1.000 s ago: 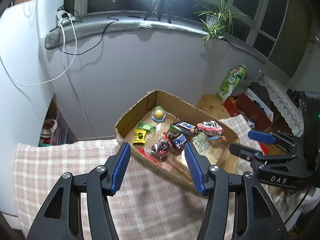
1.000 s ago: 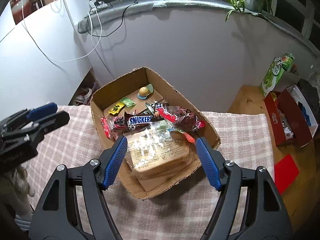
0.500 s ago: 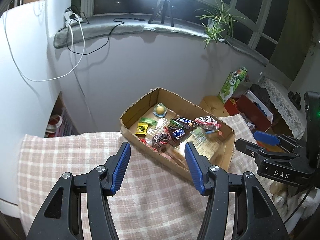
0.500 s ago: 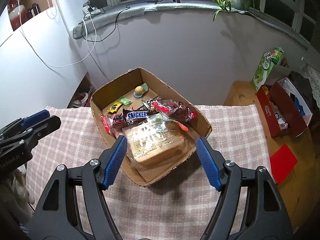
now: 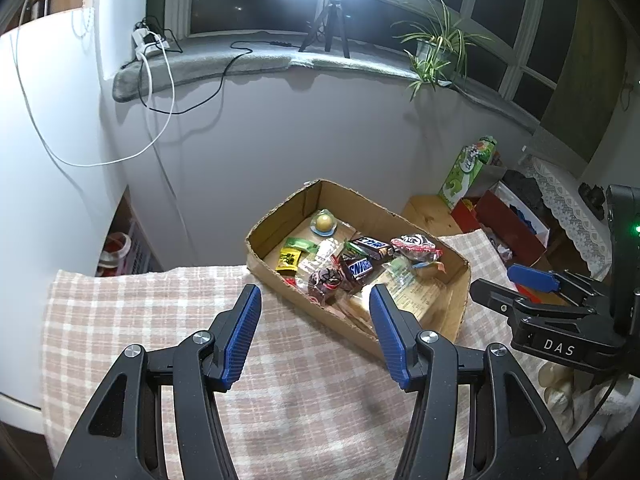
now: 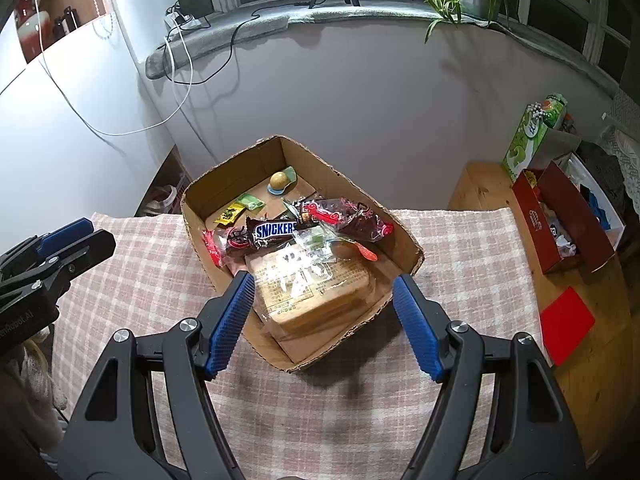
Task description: Organize snacks
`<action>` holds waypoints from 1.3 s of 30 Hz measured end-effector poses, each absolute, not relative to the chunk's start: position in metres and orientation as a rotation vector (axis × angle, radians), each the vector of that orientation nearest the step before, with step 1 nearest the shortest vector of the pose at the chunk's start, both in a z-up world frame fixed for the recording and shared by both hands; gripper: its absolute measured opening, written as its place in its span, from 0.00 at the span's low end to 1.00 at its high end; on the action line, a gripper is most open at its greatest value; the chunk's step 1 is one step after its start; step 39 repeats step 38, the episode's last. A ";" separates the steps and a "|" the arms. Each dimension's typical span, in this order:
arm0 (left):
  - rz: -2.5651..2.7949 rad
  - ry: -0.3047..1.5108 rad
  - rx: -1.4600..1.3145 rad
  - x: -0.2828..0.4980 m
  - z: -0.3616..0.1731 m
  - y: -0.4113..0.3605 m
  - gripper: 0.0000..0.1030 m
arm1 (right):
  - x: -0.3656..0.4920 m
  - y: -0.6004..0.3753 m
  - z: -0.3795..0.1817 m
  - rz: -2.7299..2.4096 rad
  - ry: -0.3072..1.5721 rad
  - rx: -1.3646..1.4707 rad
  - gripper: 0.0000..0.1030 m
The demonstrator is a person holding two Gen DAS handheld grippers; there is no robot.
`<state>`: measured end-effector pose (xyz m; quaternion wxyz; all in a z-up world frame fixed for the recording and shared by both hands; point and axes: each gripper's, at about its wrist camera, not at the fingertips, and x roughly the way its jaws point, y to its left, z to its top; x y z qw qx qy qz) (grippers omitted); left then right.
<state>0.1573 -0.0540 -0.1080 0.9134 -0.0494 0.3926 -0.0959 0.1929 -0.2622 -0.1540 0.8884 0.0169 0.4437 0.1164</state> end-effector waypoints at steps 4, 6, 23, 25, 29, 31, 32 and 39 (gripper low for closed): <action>-0.195 0.808 -0.101 0.157 -0.107 -0.054 0.54 | 0.193 -0.262 -0.154 0.241 0.922 0.034 0.72; -0.195 0.805 -0.098 0.156 -0.107 -0.054 0.54 | 0.192 -0.262 -0.154 0.241 0.923 0.036 0.72; -0.199 0.814 -0.101 0.153 -0.104 -0.058 0.54 | 0.189 -0.264 -0.158 0.233 0.925 0.043 0.72; -0.199 0.815 -0.100 0.153 -0.104 -0.059 0.54 | 0.188 -0.264 -0.159 0.232 0.926 0.043 0.72; -0.199 0.816 -0.100 0.153 -0.104 -0.060 0.54 | 0.188 -0.265 -0.160 0.232 0.927 0.045 0.72; -0.199 0.817 -0.099 0.154 -0.105 -0.061 0.54 | 0.189 -0.265 -0.160 0.231 0.928 0.044 0.72; -0.200 0.817 -0.100 0.154 -0.105 -0.061 0.54 | 0.188 -0.265 -0.160 0.231 0.928 0.044 0.72; -0.196 0.805 -0.097 0.153 -0.103 -0.060 0.54 | 0.188 -0.266 -0.160 0.230 0.929 0.044 0.72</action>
